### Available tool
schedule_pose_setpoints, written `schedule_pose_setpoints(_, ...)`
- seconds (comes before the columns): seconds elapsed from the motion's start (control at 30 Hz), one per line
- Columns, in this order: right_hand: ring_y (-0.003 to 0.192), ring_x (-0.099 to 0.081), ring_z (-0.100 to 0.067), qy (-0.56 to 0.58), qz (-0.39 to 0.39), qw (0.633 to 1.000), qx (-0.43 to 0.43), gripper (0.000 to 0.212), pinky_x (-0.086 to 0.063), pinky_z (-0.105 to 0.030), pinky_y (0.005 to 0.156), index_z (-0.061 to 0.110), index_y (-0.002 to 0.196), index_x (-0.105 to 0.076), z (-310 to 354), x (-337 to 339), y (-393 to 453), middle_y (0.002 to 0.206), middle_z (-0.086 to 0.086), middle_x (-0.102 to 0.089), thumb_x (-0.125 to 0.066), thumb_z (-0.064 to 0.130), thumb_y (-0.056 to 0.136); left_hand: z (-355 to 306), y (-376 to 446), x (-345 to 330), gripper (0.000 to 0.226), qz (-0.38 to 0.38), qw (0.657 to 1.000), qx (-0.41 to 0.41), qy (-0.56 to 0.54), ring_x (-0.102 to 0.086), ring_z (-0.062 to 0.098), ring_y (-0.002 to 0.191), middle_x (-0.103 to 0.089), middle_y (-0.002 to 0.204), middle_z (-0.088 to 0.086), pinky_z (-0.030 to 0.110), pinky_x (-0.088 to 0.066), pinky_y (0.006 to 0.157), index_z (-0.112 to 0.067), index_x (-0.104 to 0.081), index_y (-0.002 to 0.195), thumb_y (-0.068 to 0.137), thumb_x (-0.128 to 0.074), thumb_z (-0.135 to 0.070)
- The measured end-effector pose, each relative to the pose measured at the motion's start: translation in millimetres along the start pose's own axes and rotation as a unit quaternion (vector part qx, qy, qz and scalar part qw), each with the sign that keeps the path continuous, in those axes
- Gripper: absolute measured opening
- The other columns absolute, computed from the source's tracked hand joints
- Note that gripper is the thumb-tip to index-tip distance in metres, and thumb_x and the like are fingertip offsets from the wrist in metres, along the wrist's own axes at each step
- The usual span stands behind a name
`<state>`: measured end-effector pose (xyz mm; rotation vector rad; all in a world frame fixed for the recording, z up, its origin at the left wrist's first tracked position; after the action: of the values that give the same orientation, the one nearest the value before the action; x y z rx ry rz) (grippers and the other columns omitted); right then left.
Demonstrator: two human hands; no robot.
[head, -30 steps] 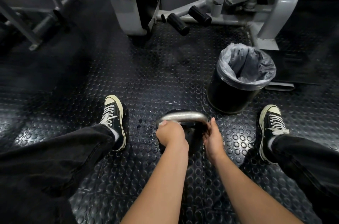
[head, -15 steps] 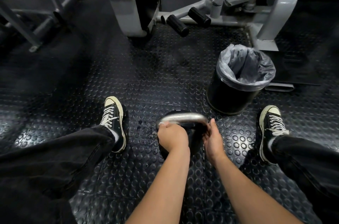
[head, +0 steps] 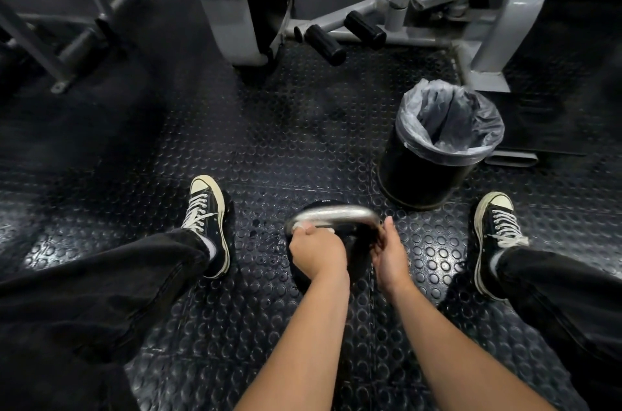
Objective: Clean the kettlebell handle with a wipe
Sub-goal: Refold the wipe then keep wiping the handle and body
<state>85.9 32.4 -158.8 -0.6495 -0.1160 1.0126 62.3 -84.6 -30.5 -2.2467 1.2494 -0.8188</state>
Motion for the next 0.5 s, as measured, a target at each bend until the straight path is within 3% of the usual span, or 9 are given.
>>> schedule_pose_setpoints(0.2, 0.096, -0.072, -0.002, 0.007, 0.003, 1.0, 0.0, 0.045, -0.048, -0.026, 0.09, 0.024, 0.106, -0.072, 0, -1, -2, 0.101, 0.009, -0.079, -0.042, 0.057, 0.101, -4, 4, 0, 0.037, 0.0, 0.997, 0.048, -0.065, -0.057, 0.026, 0.102, -0.062, 0.126, 0.012, 0.034, -0.046, 0.086, -0.005, -0.058, 0.132, 0.106, -0.035, -0.017)
schedule_pose_setpoints(0.27, 0.1, -0.071, -0.004, 0.0, 0.001, 1.0, 0.003, 0.047, -0.048, -0.027, 0.092, 0.025, 0.106, -0.072, 1, -1, -4, 0.103, 0.008, -0.078, -0.043, 0.061, 0.099, -5, 8, 0, 0.035, 0.005, 0.987, 0.098, -0.126, -0.056, 0.026, 0.101, -0.061, 0.125, 0.013, 0.035, -0.045, 0.087, -0.003, -0.058, 0.13, 0.105, -0.035, -0.015)
schedule_pose_setpoints(0.37, 0.108, -0.069, -0.009, -0.018, -0.003, 1.0, 0.002, 0.053, -0.047, -0.031, 0.097, 0.027, 0.107, -0.074, 0, 0, -4, 0.108, 0.006, -0.078, -0.046, 0.069, 0.093, -9, 15, 1, 0.038, 0.026, 0.979, 0.123, -0.163, -0.059, 0.038, 0.116, -0.059, 0.132, 0.023, 0.046, -0.05, 0.099, 0.004, -0.054, 0.13, 0.103, -0.035, -0.015)
schedule_pose_setpoints(0.5, 0.099, -0.072, -0.005, -0.01, 0.005, 1.0, 0.004, 0.049, -0.046, -0.029, 0.096, 0.026, 0.103, -0.075, 0, 0, -4, 0.104, 0.007, -0.078, -0.042, 0.062, 0.099, -6, 11, 0, 0.03, 0.013, 0.961, 0.13, -0.242, -0.06, 0.021, 0.099, -0.062, 0.121, 0.013, 0.031, -0.05, 0.087, 0.003, -0.055, 0.127, 0.106, -0.04, -0.011)
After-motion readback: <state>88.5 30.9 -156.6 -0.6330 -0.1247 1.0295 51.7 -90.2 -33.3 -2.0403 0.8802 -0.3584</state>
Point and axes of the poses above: each hand's wrist, its own y-axis towards the middle knuckle, its own x-axis out of the back of the hand, z = x × y, the point moved 1 cm from there along y, towards the middle knuckle
